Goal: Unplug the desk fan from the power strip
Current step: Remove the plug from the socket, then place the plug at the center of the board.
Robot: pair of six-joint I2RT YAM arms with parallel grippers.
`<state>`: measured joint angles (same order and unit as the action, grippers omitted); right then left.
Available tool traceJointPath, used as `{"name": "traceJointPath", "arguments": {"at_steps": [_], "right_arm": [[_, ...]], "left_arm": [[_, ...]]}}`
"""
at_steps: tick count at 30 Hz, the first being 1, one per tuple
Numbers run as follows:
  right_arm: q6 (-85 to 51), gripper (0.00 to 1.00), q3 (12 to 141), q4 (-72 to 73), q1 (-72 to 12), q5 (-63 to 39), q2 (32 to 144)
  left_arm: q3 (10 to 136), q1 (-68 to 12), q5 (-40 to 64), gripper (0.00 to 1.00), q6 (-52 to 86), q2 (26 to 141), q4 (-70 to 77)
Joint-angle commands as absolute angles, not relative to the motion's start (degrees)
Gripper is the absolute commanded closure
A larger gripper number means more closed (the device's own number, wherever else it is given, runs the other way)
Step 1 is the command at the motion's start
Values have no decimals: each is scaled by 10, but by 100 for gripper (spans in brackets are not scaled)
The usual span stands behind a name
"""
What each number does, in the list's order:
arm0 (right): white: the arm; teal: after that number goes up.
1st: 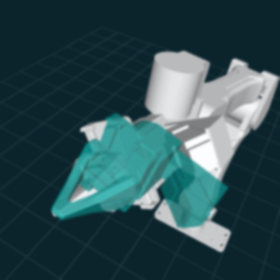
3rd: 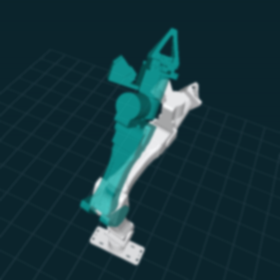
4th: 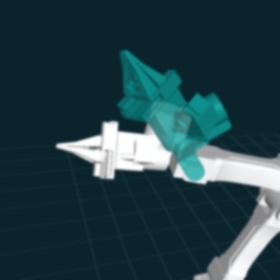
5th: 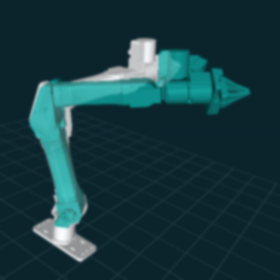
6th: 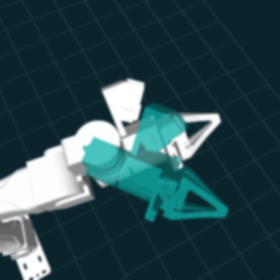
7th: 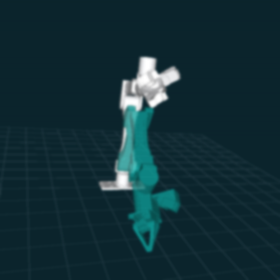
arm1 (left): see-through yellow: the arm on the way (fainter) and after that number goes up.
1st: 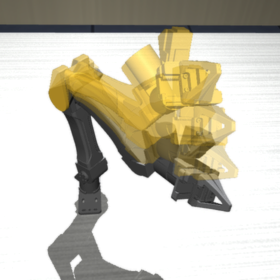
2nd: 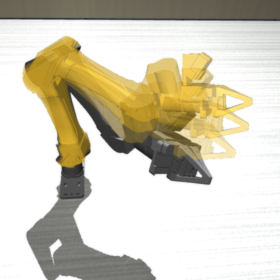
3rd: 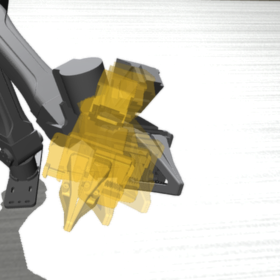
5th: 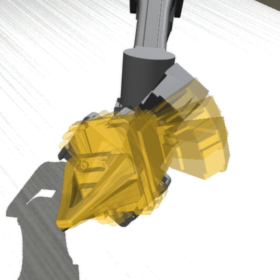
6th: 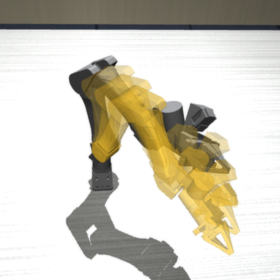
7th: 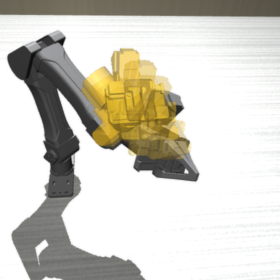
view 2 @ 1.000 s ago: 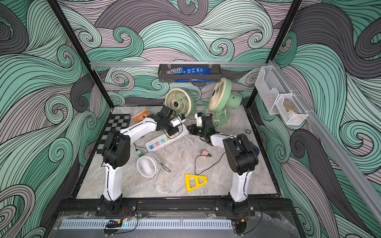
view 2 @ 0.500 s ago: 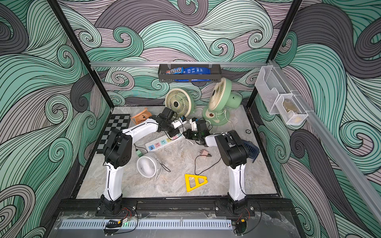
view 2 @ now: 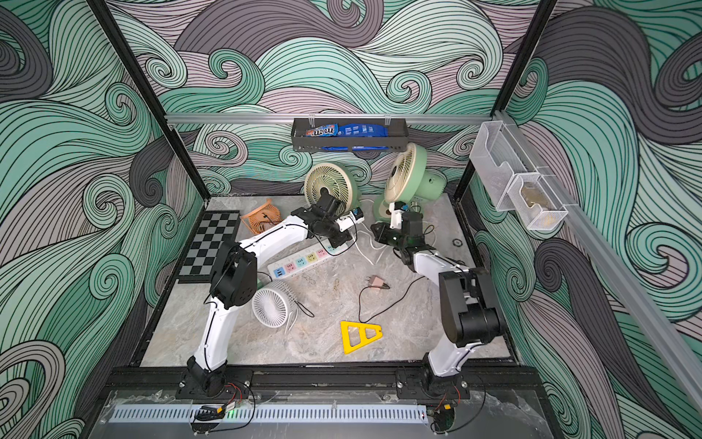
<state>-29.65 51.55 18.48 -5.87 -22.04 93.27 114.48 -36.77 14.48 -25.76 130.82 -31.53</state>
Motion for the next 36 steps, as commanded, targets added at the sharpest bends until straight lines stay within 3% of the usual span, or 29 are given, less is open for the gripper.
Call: {"name": "traceJointPath", "arguments": {"at_steps": [1, 10, 18, 20, 23, 25, 30, 36], "right_arm": [[-266, 82, 482, 139, -17, -222, 890], [-230, 79, 415, 95, 85, -243, 784], [-217, 72, 375, 102, 107, -239, 750], [-210, 68, 371, 108, 108, -235, 750], [-204, 63, 362, 120, 112, -223, 749], [-202, 55, 357, 125, 117, -213, 750], [-198, 40, 340, 156, 128, -201, 751], [-186, 32, 309, 210, 129, -183, 743]], "left_arm": [[1216, -382, 159, 100, -240, 1362, -372], [1347, -392, 154, 100, -217, 1471, -421], [1344, -400, 157, 98, -214, 1482, -427], [1335, -400, 155, 90, -214, 1474, -425], [1307, -400, 153, 65, -218, 1451, -413], [1294, -400, 153, 55, -218, 1437, -409], [1273, -400, 135, 42, -217, 1403, -417], [1210, -388, 117, 31, -207, 1320, -409]]}}
